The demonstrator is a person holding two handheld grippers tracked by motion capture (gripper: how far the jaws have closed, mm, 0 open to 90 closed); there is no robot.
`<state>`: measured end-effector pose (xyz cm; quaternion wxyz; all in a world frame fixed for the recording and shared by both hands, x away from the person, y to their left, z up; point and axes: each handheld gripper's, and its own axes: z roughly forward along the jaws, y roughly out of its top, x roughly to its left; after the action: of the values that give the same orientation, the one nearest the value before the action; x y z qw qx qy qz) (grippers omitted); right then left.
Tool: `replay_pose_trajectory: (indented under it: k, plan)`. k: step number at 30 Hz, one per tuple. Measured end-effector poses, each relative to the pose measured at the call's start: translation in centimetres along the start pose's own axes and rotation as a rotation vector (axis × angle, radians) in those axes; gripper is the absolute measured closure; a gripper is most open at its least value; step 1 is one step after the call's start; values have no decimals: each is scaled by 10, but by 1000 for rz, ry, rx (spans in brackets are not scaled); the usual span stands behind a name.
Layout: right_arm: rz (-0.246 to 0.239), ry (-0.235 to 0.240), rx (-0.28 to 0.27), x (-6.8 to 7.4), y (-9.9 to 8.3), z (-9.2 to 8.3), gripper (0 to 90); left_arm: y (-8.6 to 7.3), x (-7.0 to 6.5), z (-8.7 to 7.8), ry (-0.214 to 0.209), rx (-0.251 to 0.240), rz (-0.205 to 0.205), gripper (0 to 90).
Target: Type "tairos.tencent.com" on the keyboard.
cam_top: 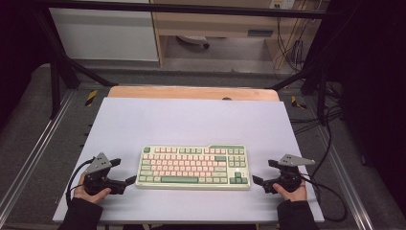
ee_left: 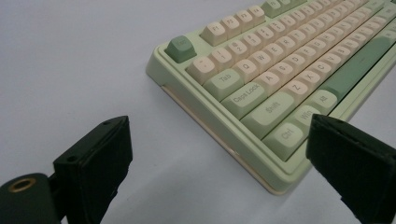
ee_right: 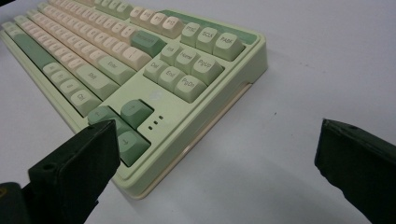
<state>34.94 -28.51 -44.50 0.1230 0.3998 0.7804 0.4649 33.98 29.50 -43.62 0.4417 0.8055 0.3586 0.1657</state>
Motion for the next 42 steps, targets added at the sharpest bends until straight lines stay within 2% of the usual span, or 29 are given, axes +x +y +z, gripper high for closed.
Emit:
replay_pose_trajectory:
  k: [15,29,42]
  plan:
    - [-3,5,4,1,0,1,6,5,-5,0,-15,-3,8,70]
    - [1,6,0,1,0,0,6,13,-12,1,-11,5,12,70]
    - [-1,6,1,1,0,0,6,23,-21,2,-24,-2,15,120]
